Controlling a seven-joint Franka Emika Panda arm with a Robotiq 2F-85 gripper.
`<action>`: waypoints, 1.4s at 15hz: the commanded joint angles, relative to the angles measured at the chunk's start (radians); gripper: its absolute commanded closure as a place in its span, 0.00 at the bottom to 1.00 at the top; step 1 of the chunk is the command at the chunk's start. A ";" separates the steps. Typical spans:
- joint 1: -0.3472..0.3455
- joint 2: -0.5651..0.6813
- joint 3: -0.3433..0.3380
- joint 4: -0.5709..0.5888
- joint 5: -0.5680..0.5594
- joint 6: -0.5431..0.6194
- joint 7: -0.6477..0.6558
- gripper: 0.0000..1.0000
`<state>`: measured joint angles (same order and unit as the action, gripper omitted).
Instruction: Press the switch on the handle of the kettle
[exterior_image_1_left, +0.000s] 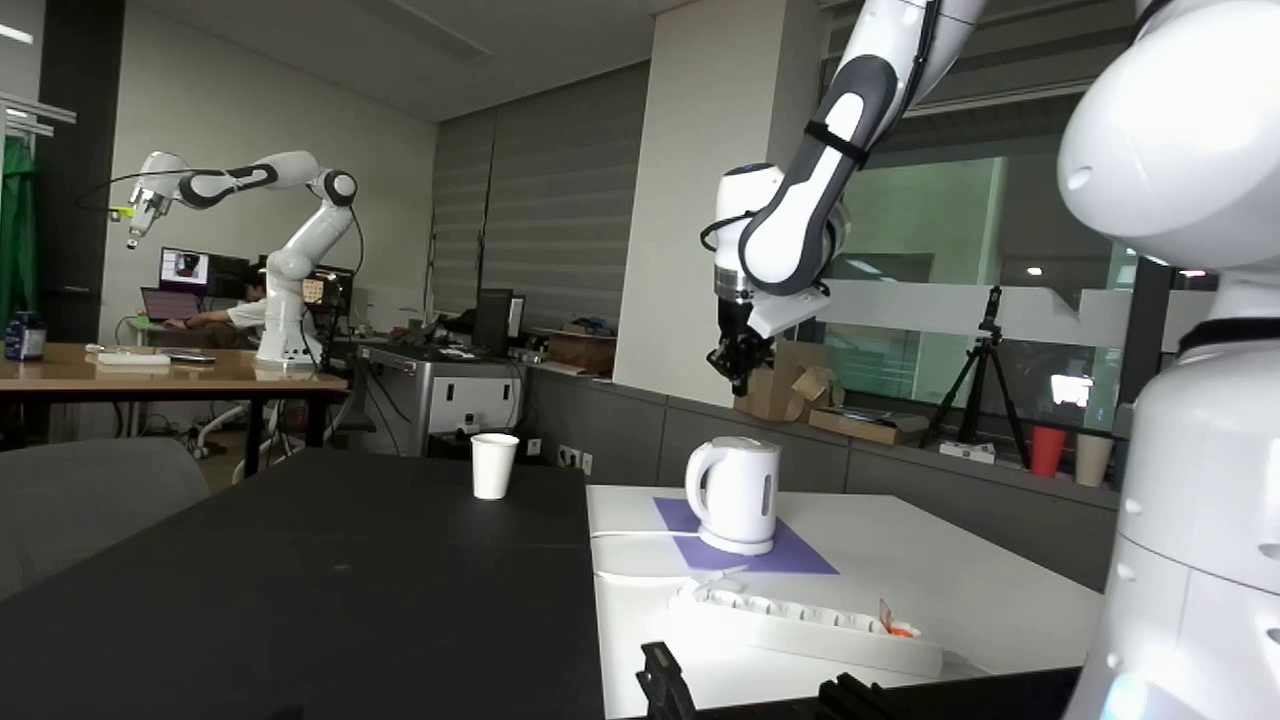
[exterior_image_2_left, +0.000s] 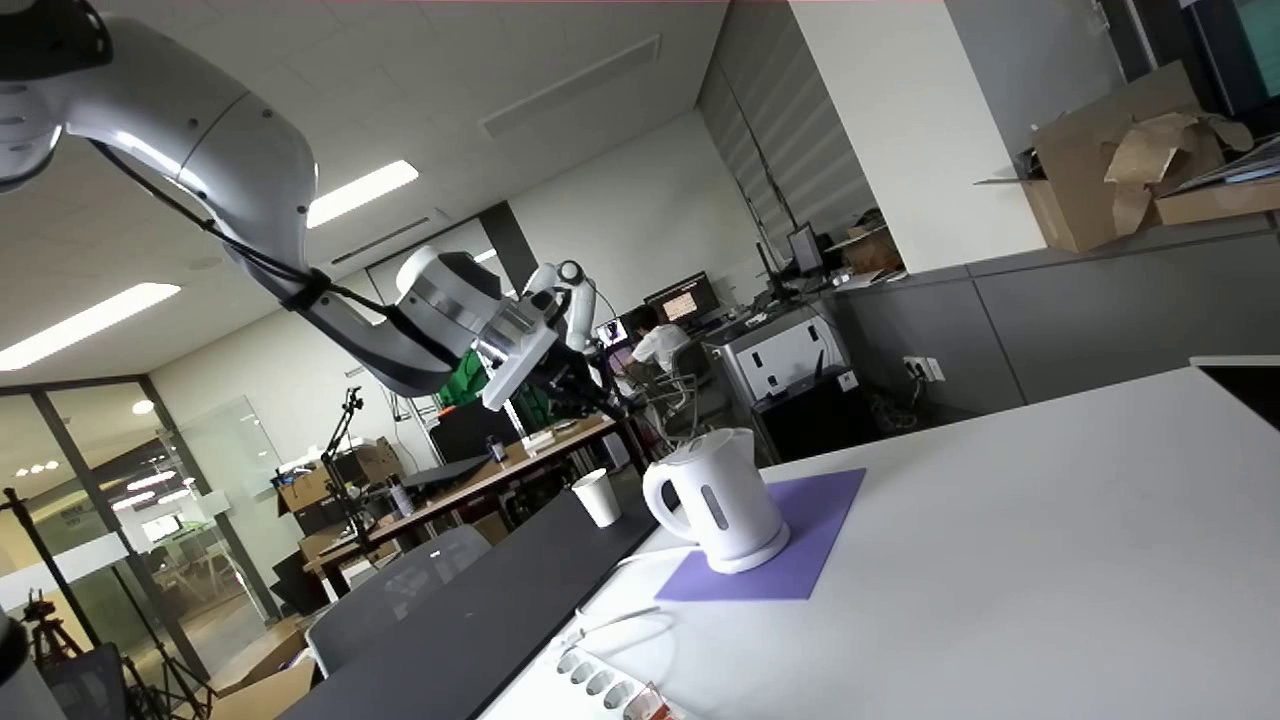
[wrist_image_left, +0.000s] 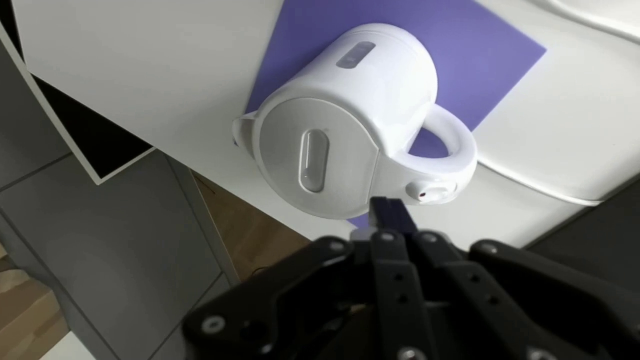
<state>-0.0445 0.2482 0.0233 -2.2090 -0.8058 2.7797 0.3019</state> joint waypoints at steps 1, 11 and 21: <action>0.016 0.057 0.003 0.059 -0.004 -0.005 0.015 1.00; 0.028 0.199 -0.002 0.164 0.003 0.056 0.030 1.00; 0.030 0.281 -0.004 0.228 0.008 0.069 0.034 1.00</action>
<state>-0.0220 0.5011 0.0271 -2.0197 -0.8000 2.8432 0.3120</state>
